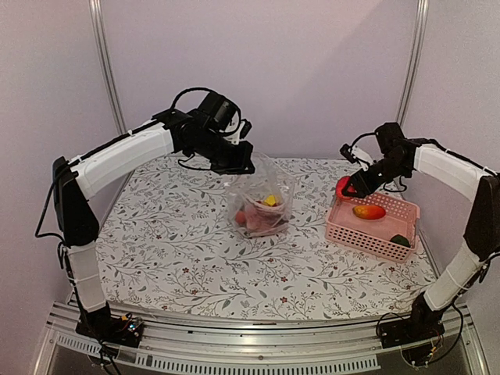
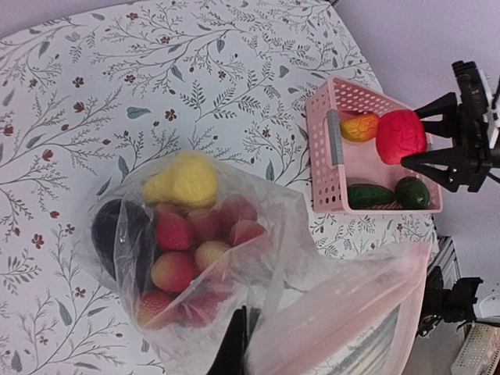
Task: Place the food in the zip-top bag and seal the zipper
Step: Pick up the fake fruit from the bin, then place the fake fruit in the zipper food storage bag.
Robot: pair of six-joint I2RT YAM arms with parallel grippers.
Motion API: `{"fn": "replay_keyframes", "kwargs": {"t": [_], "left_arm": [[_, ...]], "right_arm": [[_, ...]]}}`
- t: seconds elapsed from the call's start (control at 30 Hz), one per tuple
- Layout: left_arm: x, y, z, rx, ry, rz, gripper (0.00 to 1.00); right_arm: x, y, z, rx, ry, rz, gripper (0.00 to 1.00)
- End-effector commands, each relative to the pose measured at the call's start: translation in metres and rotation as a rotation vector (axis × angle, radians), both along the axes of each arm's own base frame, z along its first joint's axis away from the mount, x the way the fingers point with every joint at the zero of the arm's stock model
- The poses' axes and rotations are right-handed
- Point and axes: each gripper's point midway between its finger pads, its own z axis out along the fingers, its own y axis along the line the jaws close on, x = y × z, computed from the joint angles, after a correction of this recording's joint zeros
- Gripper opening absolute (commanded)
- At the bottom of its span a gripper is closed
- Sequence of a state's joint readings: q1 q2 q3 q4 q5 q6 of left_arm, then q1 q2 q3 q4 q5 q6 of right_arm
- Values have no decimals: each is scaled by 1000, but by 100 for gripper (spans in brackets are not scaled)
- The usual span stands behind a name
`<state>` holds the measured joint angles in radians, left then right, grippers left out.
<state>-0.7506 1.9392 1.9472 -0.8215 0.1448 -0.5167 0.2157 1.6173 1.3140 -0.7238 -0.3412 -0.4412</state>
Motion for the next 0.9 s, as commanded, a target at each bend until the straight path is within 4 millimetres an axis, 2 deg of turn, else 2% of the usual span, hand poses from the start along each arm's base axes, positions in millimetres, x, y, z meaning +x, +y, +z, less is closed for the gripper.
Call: {"fn": "replay_keyframes", "kwargs": {"t": [0.0,0.17,0.27,0.33,0.4,0.57,0.73,0.8,0.87], "left_arm": [[8,0,3,-29,-6,17,0],[8,-2,2,-34,-2,15,0],[7,-2,2,-36,2,16,0],[8,-1,2,-36,0,18,0],[7,-1,3,-35,0,19,0],[6,0,0,-32,8,20,0],[5,-1,2,-40,3,19,0],[4,0,3,-42,1,21,0],[4,1,4,-43,-1,20,0]], "right_arm": [[-21,36,76,103,-120,144,52],[-46,84,151,219,-264,309,52],[-63,112,174,228,-324,401,53],[-72,131,180,220,-346,456,54],[-81,149,182,203,-358,499,54],[-93,190,169,138,-386,583,55],[-89,208,143,72,-387,615,56],[-84,212,132,49,-383,615,60],[-80,216,126,35,-386,612,72]]}}
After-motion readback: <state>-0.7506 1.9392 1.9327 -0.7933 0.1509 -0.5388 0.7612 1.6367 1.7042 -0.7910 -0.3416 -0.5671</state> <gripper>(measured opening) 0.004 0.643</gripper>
